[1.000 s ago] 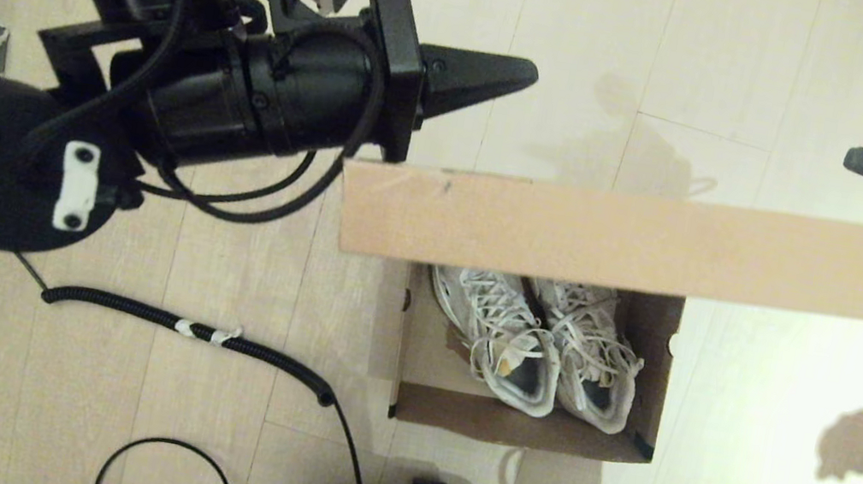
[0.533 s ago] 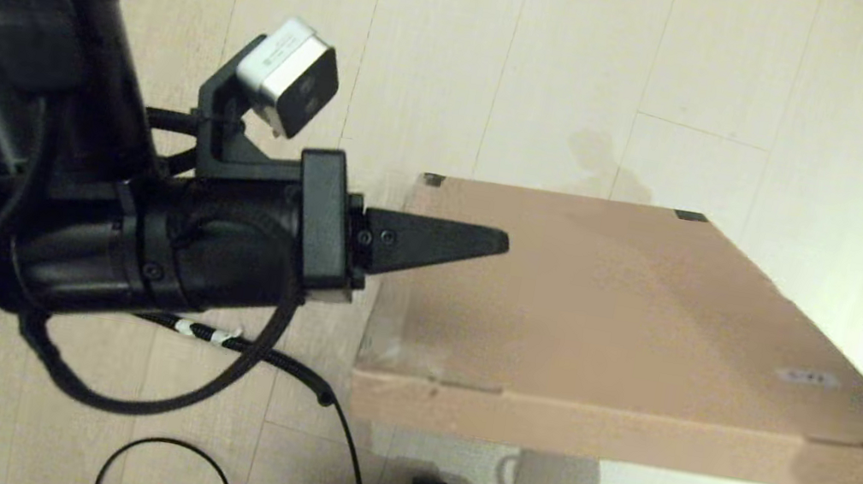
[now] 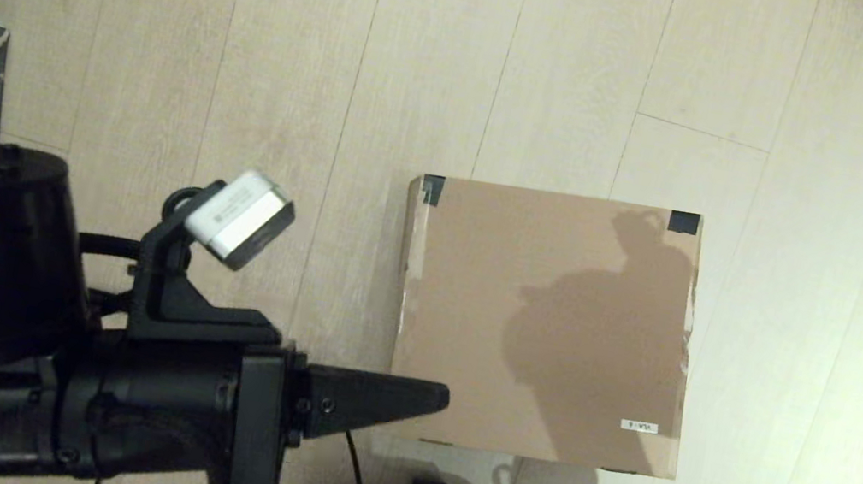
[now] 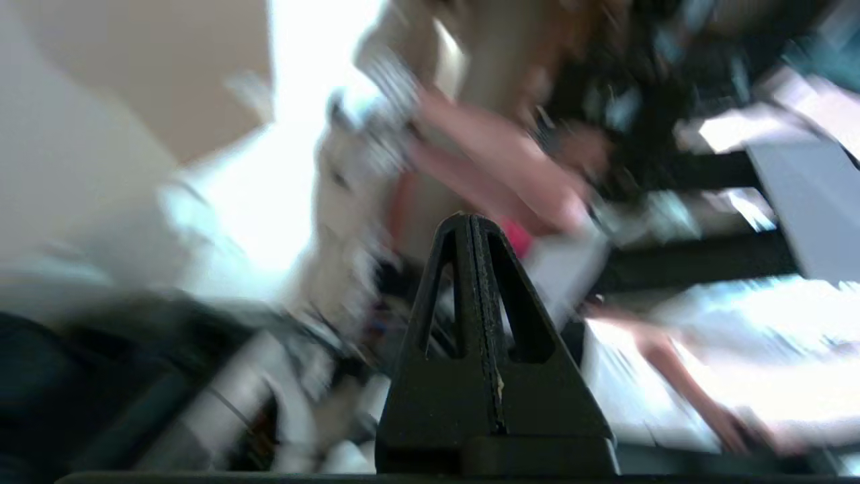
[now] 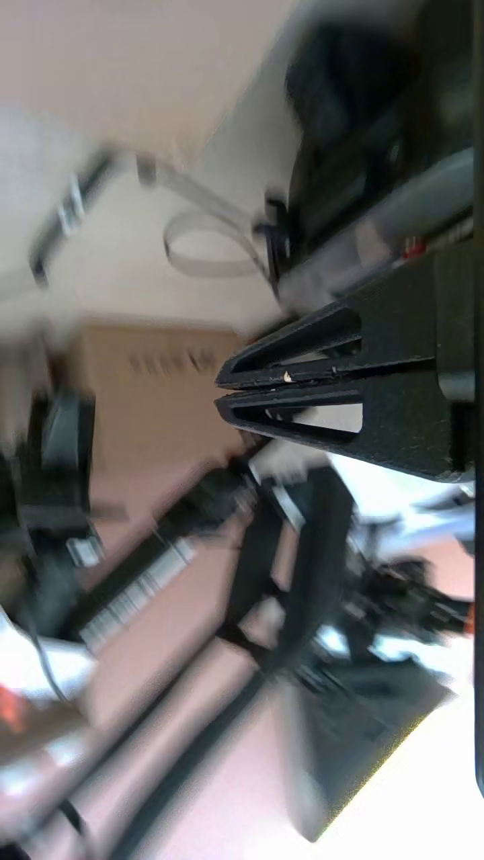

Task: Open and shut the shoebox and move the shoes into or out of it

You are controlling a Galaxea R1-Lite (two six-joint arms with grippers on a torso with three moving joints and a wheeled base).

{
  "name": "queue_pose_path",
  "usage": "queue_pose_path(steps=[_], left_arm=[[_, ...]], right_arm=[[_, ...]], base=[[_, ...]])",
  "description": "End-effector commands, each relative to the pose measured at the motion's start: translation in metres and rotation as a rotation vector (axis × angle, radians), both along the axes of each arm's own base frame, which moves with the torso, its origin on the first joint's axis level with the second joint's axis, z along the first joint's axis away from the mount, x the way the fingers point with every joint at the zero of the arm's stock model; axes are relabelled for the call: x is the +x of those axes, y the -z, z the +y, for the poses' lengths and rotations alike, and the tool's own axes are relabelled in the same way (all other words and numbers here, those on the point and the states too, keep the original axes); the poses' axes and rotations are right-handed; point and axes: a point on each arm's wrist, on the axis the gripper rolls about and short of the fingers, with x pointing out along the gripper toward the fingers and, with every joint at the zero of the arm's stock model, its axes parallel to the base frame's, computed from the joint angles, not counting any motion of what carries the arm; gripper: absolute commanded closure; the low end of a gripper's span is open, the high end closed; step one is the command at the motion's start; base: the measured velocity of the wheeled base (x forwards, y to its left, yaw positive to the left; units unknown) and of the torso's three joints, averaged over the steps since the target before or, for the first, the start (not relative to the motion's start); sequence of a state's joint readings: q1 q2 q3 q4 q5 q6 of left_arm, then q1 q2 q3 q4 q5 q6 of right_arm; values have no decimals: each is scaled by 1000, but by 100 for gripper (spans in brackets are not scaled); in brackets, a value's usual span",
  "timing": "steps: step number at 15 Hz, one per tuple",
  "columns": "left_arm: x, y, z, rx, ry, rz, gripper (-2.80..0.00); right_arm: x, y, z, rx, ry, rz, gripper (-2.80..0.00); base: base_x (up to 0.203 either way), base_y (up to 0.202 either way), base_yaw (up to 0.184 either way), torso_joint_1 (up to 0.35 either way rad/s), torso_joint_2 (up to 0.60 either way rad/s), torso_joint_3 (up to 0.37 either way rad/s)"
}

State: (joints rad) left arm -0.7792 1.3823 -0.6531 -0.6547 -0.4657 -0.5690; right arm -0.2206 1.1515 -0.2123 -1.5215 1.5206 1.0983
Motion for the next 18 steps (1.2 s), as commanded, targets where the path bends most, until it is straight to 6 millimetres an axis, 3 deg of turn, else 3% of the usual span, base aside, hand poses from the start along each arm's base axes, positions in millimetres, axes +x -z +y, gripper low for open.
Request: queue_pose_path(steps=[1, 4, 6, 8, 11, 14, 16, 18], left_arm=[[7, -8, 5, -14, -92, -41, 0], [14, -16, 18, -3, -219, -125, 0], [17, -22, 27, 13, -312, -191, 0], [14, -27, 35, 10, -355, -228, 0], [6, -31, 44, -2, -377, -243, 0], [9, -30, 47, 20, -437, -233, 0], [9, -22, 50, 94, -532, -226, 0], [9, -5, 54, 208, -658, -220, 0]], right_arm=[[5, 3, -13, 6, 95, 30, 0], [27, 20, -31, 209, 473, 90, 0], [24, 34, -36, 249, 647, 83, 0], [19, 54, -36, 142, 714, 42, 0], [33, 81, -38, -74, 939, -24, 0], [41, 82, -32, -255, 1136, -121, 0], [34, 88, -30, -562, 1185, -249, 0], [22, 84, -20, -681, 1185, -302, 0]], base=[[0, 0, 0, 0, 0, 0], [0, 0, 0, 0, 0, 0], [0, 0, 0, 0, 0, 0], [0, 0, 0, 0, 0, 0], [0, 0, 0, 0, 0, 0], [0, 0, 0, 0, 0, 0], [0, 0, 0, 0, 0, 0], [0, 0, 0, 0, 0, 0]])
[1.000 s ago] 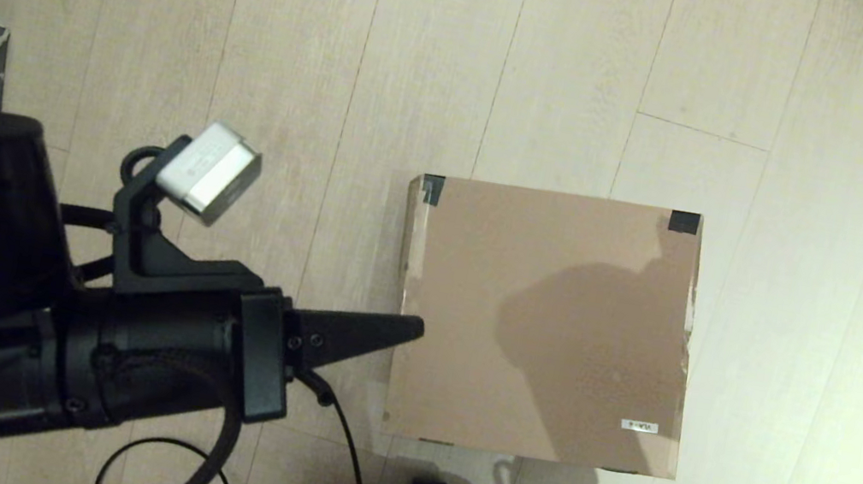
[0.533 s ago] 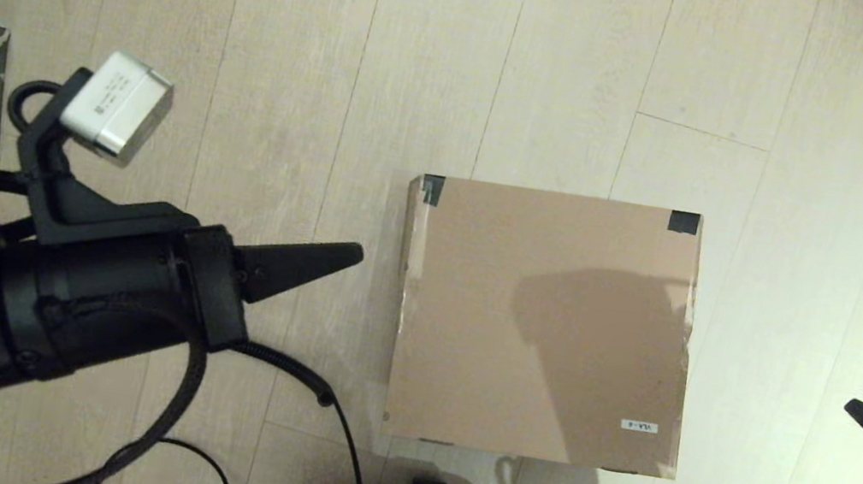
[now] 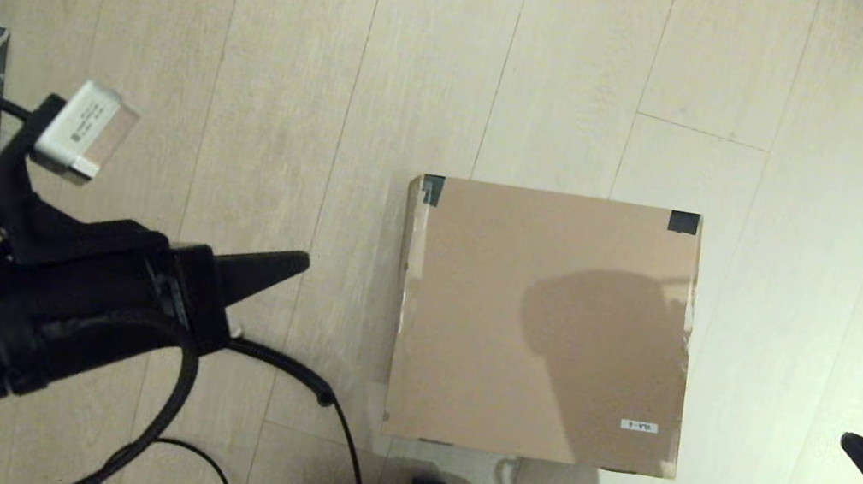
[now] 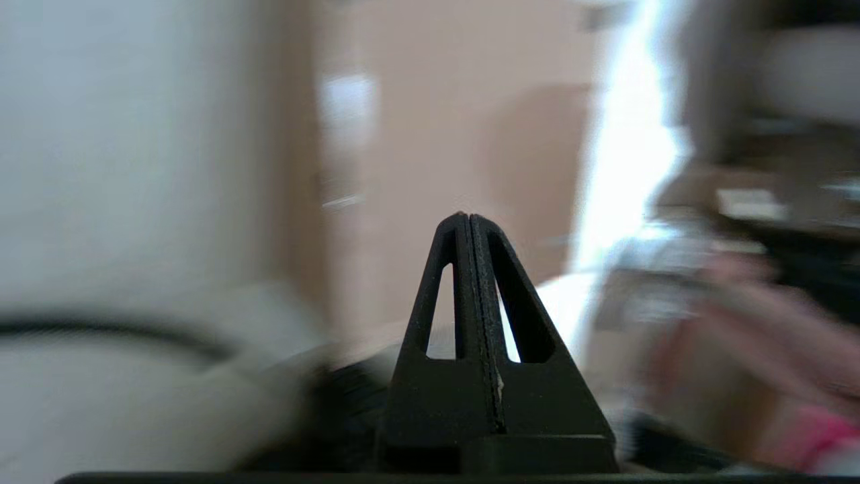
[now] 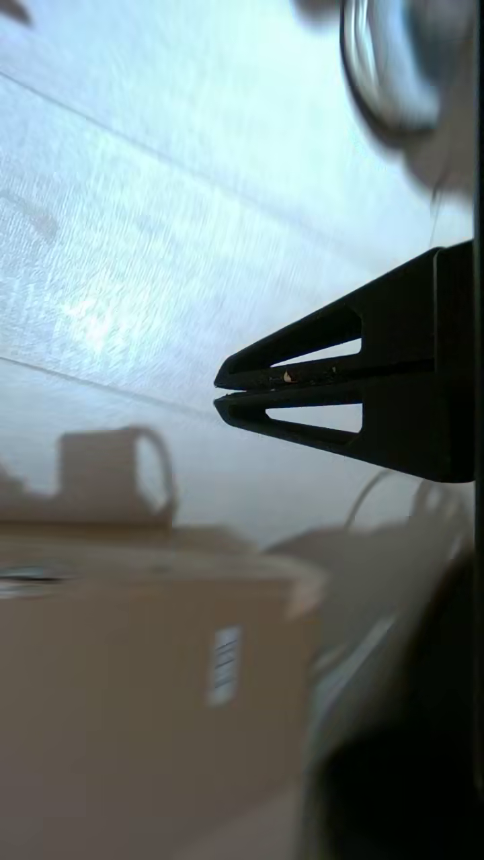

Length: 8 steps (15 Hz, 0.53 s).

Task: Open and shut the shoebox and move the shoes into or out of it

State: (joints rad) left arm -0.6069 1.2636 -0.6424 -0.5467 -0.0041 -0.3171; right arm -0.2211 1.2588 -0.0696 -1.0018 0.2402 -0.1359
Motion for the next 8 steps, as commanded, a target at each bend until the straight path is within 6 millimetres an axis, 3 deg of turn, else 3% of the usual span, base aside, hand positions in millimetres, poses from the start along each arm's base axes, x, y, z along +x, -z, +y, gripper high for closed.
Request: queue_pose_path(steps=[1, 3, 5, 6, 8], left_arm=[[-1, 17, 8, 77, -131, 23, 0], [1, 31, 29, 140, -293, 37, 0], [-4, 37, 64, 171, -478, 34, 0], [-10, 40, 81, 190, -567, 29, 0], [-42, 49, 111, 205, -757, -2, 0]], right_arm=[[-14, -7, 7, -141, -27, -26, 0], [-32, -12, 12, -294, -49, -48, 0], [-57, -16, 16, -361, -43, -86, 0], [-69, -17, 17, -366, -22, -98, 0], [-102, -17, 22, -315, 32, -134, 0]], base=[[0, 0, 0, 0, 0, 0], [0, 0, 0, 0, 0, 0], [0, 0, 0, 0, 0, 0], [0, 0, 0, 0, 0, 0], [0, 0, 0, 0, 0, 0]])
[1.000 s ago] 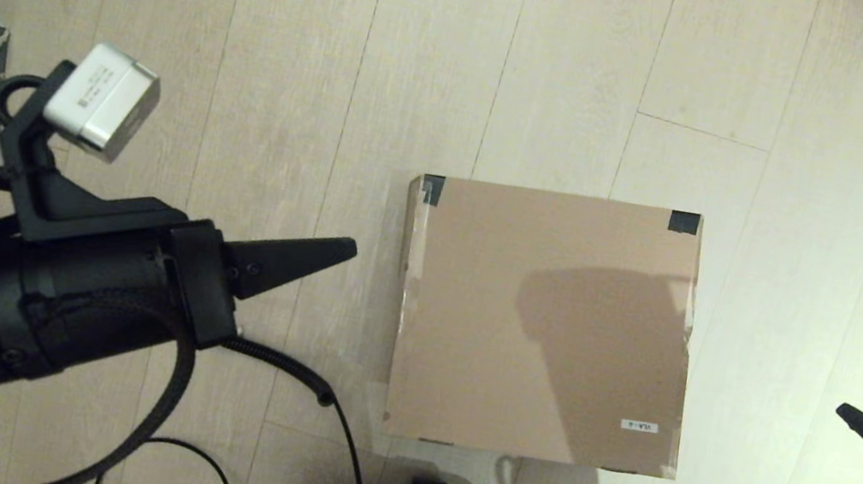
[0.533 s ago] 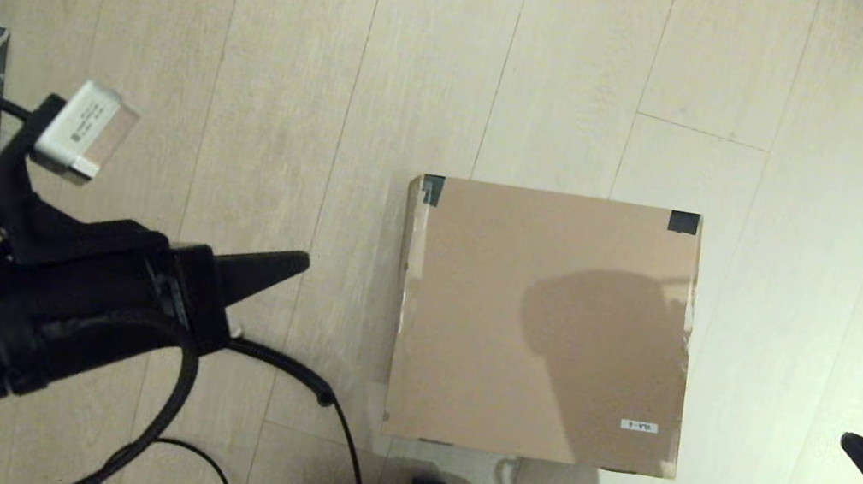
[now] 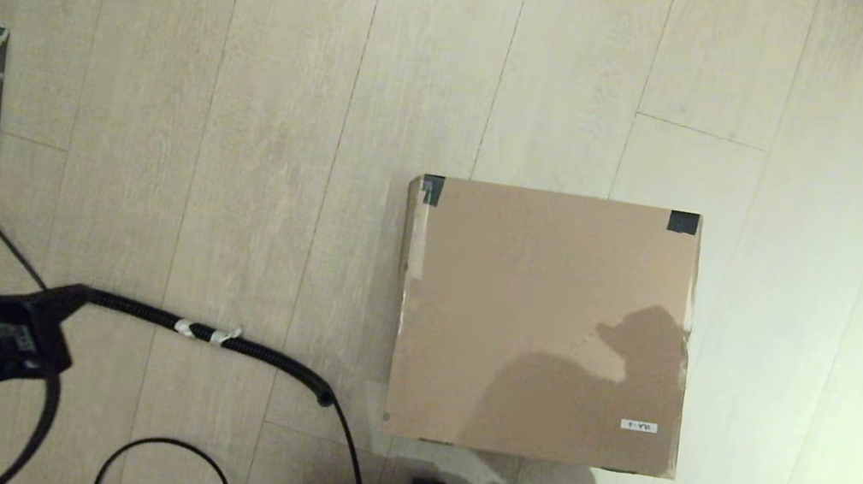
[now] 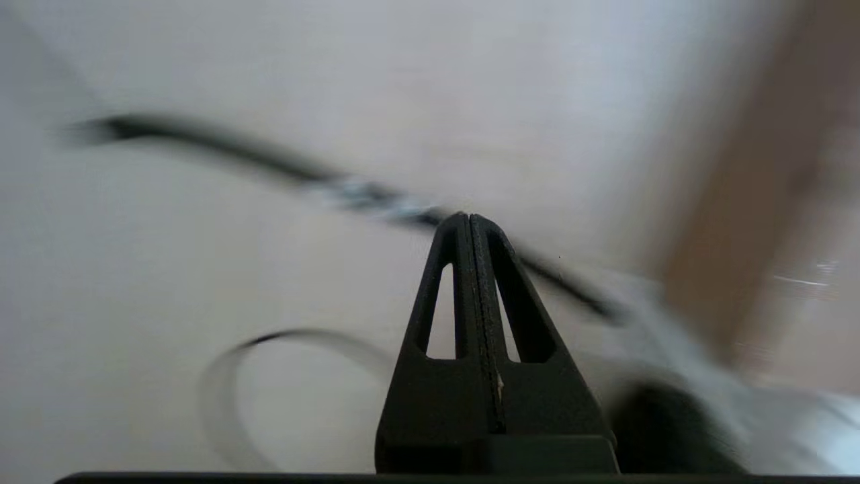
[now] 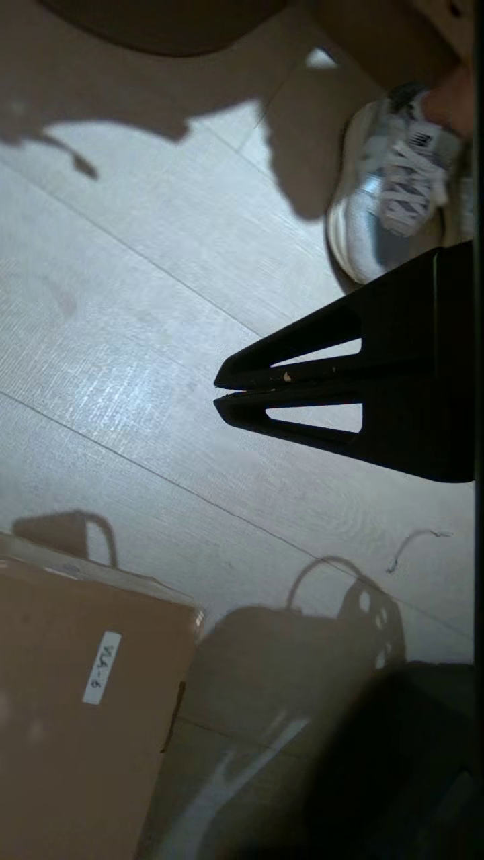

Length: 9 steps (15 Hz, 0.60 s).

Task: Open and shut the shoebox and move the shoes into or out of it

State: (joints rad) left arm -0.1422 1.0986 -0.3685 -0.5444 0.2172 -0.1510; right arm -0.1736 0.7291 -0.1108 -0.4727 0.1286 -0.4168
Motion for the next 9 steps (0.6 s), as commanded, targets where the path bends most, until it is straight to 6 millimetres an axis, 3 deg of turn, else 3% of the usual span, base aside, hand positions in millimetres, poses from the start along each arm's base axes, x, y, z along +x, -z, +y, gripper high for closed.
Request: queue_pose_path(steps=[1, 3, 5, 7, 9], left_arm=[[-43, 6, 18, 3, -115, -92, 0], [-78, 32, 17, 6, -31, -115, 0], [-104, 56, 16, 42, 43, -103, 0], [-131, 76, 16, 107, 84, -89, 0], [-152, 101, 16, 169, 118, 32, 0]], right_arm=[[-39, 4, 7, 37, 16, -60, 0], [-63, 27, 10, 122, 73, 51, 0], [-66, 54, 8, 127, 179, 111, 0], [-65, 60, 9, 132, 133, 128, 0], [-64, 61, 10, 136, 63, 196, 0]], base=[[0, 0, 0, 0, 0, 0], [0, 0, 0, 0, 0, 0], [0, 0, 0, 0, 0, 0], [0, 0, 0, 0, 0, 0], [0, 0, 0, 0, 0, 0]])
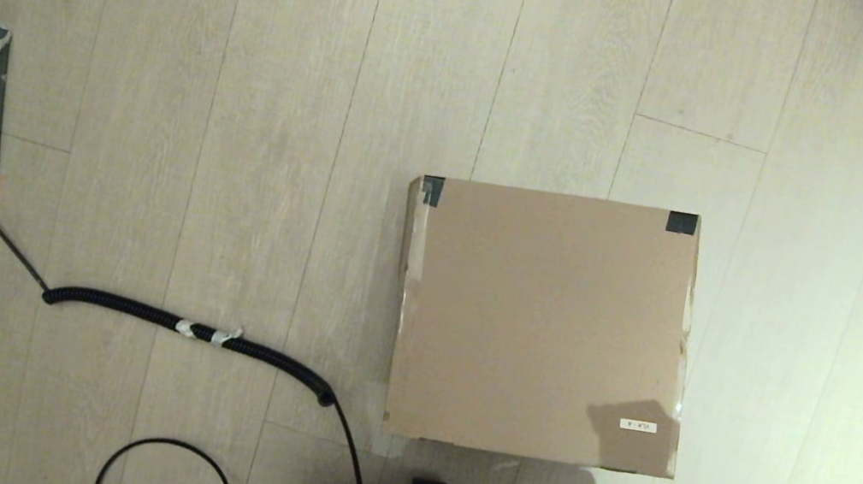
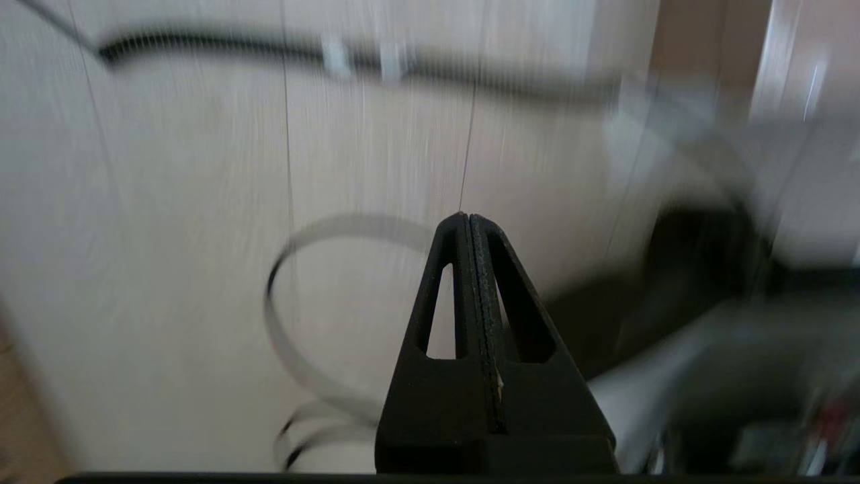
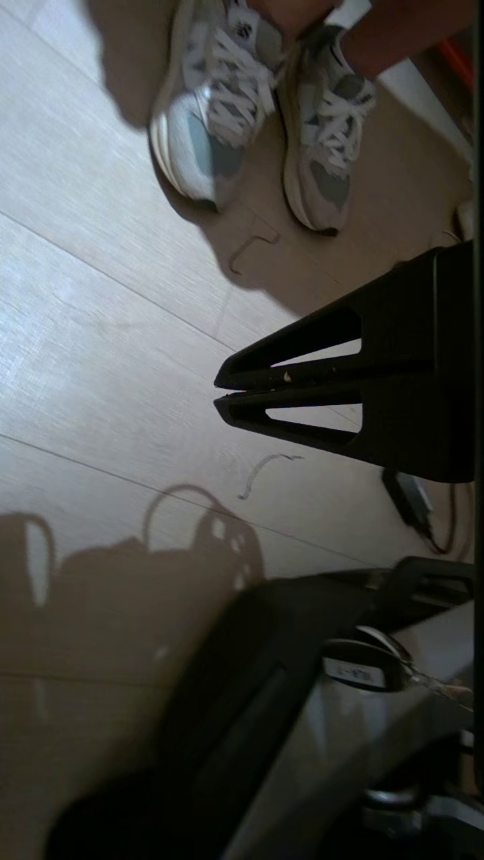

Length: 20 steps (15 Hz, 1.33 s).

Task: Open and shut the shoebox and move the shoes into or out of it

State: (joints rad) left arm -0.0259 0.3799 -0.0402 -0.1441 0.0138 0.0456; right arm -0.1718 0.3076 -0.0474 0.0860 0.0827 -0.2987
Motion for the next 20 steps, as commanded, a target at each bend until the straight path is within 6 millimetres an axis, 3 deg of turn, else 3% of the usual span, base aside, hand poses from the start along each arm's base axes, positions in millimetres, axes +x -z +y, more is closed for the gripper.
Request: queue_pose_path(steps=[1, 3, 5, 8, 10, 20], left_arm=[[-27, 26, 0, 23, -1, 63, 0], [-34, 28, 0, 32, 2, -3, 0], [-40, 28, -1, 36, 13, -102, 0], [-40, 28, -1, 34, 16, -106, 0], [-40, 28, 0, 1, 6, -108, 0], [-40, 28, 0, -36, -22, -108, 0]], right_arm=[[2, 0, 0, 13, -29, 54, 0], [0, 1, 0, 70, -95, 54, 0], [-11, 3, 0, 111, -117, -68, 0], [-26, 8, -1, 123, -101, -264, 0], [-22, 8, -2, 134, -89, -343, 0], [-22, 8, -2, 178, -73, -349, 0]], base=[[0, 0, 0, 0, 0, 0], [0, 0, 0, 0, 0, 0], [0, 0, 0, 0, 0, 0], [0, 0, 0, 0, 0, 0], [0, 0, 0, 0, 0, 0], [0, 0, 0, 0, 0, 0]])
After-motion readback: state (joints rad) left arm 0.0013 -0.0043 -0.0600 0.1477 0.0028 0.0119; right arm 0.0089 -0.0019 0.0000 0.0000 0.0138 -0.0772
